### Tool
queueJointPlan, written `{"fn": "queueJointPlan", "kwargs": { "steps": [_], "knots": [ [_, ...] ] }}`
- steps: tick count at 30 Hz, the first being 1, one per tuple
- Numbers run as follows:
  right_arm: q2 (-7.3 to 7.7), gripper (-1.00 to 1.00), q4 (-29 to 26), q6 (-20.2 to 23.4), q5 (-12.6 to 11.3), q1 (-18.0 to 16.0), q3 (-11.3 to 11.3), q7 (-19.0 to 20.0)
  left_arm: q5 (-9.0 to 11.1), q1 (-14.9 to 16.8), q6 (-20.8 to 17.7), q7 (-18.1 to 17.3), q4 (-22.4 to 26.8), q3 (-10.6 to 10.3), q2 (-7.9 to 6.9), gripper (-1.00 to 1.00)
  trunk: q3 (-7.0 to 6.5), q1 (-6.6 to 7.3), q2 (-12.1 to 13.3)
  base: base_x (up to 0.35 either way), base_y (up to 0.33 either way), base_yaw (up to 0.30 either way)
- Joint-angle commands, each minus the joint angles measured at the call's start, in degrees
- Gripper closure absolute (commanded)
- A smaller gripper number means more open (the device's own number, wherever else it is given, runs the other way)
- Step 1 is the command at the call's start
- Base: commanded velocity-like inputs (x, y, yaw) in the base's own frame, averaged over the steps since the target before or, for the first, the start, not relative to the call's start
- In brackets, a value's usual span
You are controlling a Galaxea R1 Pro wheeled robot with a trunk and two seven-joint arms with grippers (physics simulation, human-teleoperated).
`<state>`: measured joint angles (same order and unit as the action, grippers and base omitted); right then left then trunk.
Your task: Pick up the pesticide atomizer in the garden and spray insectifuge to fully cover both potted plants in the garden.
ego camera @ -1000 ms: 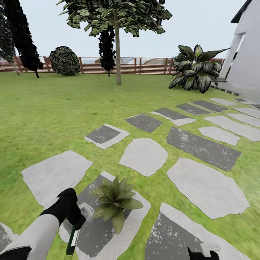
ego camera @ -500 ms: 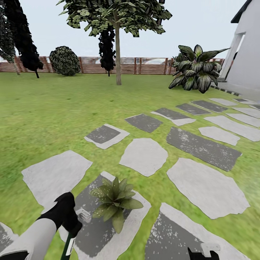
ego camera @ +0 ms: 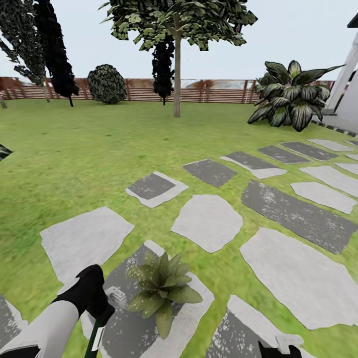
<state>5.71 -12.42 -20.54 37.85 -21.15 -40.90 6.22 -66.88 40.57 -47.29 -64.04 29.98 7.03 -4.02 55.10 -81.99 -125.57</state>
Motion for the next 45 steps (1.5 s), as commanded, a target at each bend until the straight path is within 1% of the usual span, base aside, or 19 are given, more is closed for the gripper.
{"fn": "queueJointPlan", "kwargs": {
  "steps": [1,6,9,10,12,19,25,30,33,39,45],
  "knots": [
    [0.00,-1.00,0.0,-0.2,0.1,0.0,-0.5,0.5,-0.5,0.0,-0.3,-0.5,0.1,0.3,0.10,1.00,0.05,-0.02,0.0,0.280,-0.166,0.278],
    [0.00,-1.00,0.0,-0.2,0.1,0.0,-0.5,0.5,-0.5,0.0,-0.3,-0.4,-0.2,0.4,0.15,1.00,0.05,-0.02,0.0,0.152,-0.086,0.277],
    [0.00,-1.00,0.0,-0.2,0.1,0.0,-0.5,0.5,-0.6,-0.1,-0.2,-0.4,-0.5,0.3,-0.13,1.00,0.05,-0.02,0.0,0.014,-0.007,0.123],
    [0.06,-1.00,-0.1,-0.2,0.1,0.0,-0.5,0.5,-0.6,-1.9,-0.1,-0.3,-1.2,0.1,-0.33,1.00,0.05,-0.02,0.0,0.001,0.000,0.006],
    [0.08,-1.00,-0.1,-0.2,0.2,0.0,-0.5,0.5,-0.5,-2.6,-0.1,-0.1,-1.5,0.0,-0.24,1.00,0.05,-0.02,0.0,0.000,0.000,0.001],
    [0.09,-1.00,-0.1,-0.2,0.2,0.0,-0.5,0.5,-0.6,-2.7,-0.1,0.1,-0.9,0.0,-0.37,1.00,0.05,-0.02,0.0,0.000,0.000,0.000],
    [0.10,-1.00,-0.1,-0.2,0.2,0.0,-0.5,0.5,-0.5,-2.5,-0.2,1.1,-0.3,0.2,-0.10,1.00,0.05,-0.02,0.0,0.000,0.000,0.000],
    [0.09,-1.00,-0.1,-0.2,0.1,0.0,-0.5,0.5,-0.3,-2.4,-0.3,1.2,3.1,0.3,0.00,1.00,0.05,-0.02,0.0,0.000,0.000,0.000],
    [0.09,-1.00,-0.1,-0.2,0.1,0.0,-0.5,0.5,-0.2,-2.4,-0.3,1.2,3.6,0.4,-0.06,1.00,0.05,-0.02,0.0,-0.016,-0.007,0.000],
    [0.09,-1.00,-0.1,-0.2,0.1,0.0,-0.5,0.5,-0.1,-2.3,-0.4,1.2,4.4,0.5,0.20,1.00,0.05,-0.02,0.0,-0.187,-0.134,0.000],
    [0.09,-1.00,-0.1,-0.2,0.2,0.0,-0.5,0.5,-0.2,-2.3,-0.4,1.2,4.4,0.4,0.15,1.00,0.05,-0.02,0.0,-0.106,-0.218,0.015]
  ]
}}
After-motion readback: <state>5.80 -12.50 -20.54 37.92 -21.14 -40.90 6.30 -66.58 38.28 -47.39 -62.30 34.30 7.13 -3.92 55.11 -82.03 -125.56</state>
